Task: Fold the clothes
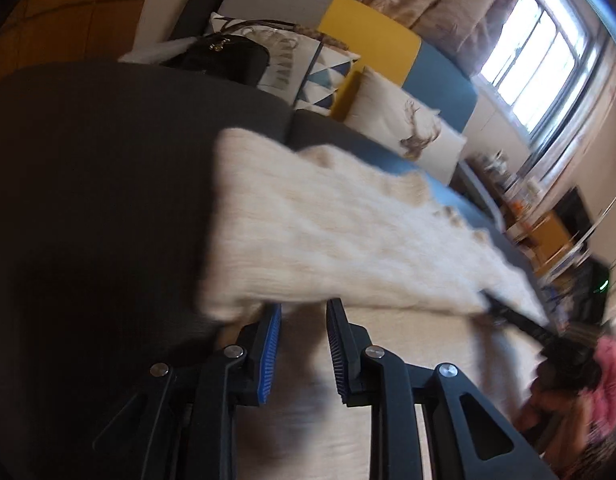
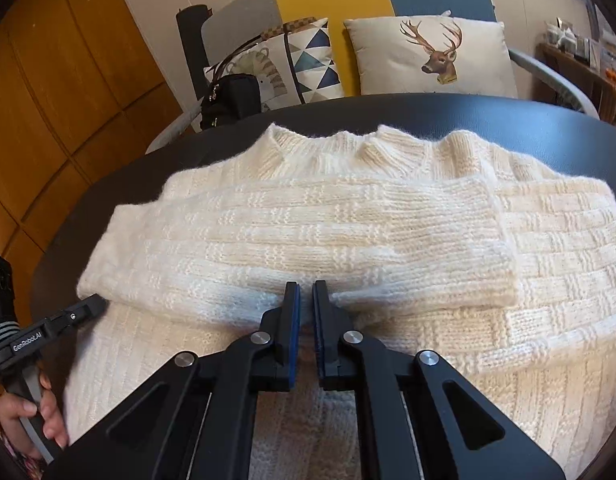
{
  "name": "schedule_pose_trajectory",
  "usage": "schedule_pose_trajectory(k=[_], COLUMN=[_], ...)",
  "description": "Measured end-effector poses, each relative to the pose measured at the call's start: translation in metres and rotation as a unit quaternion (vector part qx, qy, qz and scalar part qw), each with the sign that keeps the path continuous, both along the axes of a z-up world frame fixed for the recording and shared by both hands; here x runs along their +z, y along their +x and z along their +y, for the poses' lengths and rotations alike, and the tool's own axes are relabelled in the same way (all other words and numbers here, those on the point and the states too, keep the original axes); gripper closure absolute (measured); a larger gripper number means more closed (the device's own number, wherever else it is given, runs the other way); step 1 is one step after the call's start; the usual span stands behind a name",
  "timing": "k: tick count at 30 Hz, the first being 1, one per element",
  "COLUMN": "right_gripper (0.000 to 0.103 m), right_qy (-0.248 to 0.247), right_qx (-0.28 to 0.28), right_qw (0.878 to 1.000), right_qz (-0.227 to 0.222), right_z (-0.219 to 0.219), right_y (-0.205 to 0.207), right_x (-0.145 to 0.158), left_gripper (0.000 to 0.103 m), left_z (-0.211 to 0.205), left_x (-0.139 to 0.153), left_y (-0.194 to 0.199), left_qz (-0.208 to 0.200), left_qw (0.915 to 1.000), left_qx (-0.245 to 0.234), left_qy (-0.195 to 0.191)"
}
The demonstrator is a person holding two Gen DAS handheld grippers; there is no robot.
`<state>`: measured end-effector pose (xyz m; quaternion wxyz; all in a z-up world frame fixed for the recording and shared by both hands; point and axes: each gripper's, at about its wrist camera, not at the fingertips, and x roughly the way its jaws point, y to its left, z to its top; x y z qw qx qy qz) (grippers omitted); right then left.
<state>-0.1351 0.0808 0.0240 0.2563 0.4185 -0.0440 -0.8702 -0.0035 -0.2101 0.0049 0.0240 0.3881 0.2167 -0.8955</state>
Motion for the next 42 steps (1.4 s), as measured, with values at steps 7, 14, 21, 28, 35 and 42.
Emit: schedule_pose_trajectory(k=[7,14,21,28,35,42], right_gripper=[0.097,0.097,0.096,0.087,0.084,0.08], right_qy=[-0.017,-0.002,0.015,-0.01,0.133,0.117], right_qx=[-0.001,-0.002,-0.002,0.028,0.032,0.006], right_qw=[1.0,1.0,1.0,0.999,0.989,0.992], right_qz=[-0.008,0.0,0.006,0.013,0.057,0.037], right_z=[0.004,0.001,-0.003,0.014,0.046,0.066], right_y=[-0.004,-0.004,-0.003,0.018,0.073,0.054], right_x=[-0.001,0.0,0.002,0.029,0.022,-0.003], left_gripper=[0.08,0.08,0.08,0.08,0.078,0.076], left_z=[0.021,0.012,0.03,0.08,0.095,0.094], left_x=[0.002,0.007,0.026,0.038,0.015,0.012], left_y=[0.008,0.011,0.033,0.007,0.002,-0.017], left_qz=[-0.004,-0.013,0.027,0.032,-0.004,-0.01], left_qw=[0.9942,0.9967,0.9969,0.9903,0.9769,0.9716], left_qx=[-0.013,-0.01,0.035,-0.055,-0.079,-0.092], left_qy=[-0.107,-0.08,-0.065,-0.123,-0.199,-0.218])
